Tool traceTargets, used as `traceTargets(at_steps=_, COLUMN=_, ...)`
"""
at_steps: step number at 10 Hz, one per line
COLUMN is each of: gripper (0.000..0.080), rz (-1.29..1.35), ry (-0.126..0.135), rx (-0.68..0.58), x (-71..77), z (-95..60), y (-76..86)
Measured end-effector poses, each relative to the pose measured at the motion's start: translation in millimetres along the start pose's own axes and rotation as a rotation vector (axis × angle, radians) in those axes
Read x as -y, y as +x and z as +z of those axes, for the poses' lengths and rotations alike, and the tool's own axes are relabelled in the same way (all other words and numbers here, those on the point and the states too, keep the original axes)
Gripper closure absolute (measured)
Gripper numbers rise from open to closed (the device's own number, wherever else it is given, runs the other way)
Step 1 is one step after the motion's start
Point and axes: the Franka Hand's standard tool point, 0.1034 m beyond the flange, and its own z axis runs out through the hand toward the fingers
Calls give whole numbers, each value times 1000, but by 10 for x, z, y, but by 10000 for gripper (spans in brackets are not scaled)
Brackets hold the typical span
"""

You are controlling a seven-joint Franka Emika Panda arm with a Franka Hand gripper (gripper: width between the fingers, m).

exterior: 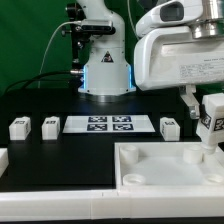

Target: Assemble one leg

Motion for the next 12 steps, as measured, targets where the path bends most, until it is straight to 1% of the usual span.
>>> traceTargets(at_steps=1, gripper=506, rz=0, ry=1, rx=8, x=3, z=10, y=-27)
traceTargets(at_steps=2, gripper=506, rz=-7, ry=-1, rx=-14, x=-4, z=15, y=-3)
traceTargets(at_steps=3, gripper=506, rz=-19, ry=-3, rx=-56, x=-16, z=64, y=8)
traceTargets(at_steps=4, gripper=506, rz=-25, ry=-2, rx=-46, x=-10, z=98, y=2)
traceTargets(at_steps=6, gripper=506, rz=-73, ry=-6, rx=-54, x=-66, z=124, y=83)
traceTargets(at_steps=9, gripper=506, rz=-88, ry=-7, rx=-63, x=-77, z=153, y=161)
traceTargets(at_steps=12, gripper=506, rz=-89, ry=-5, rx=-58, x=-67, z=214, y=138)
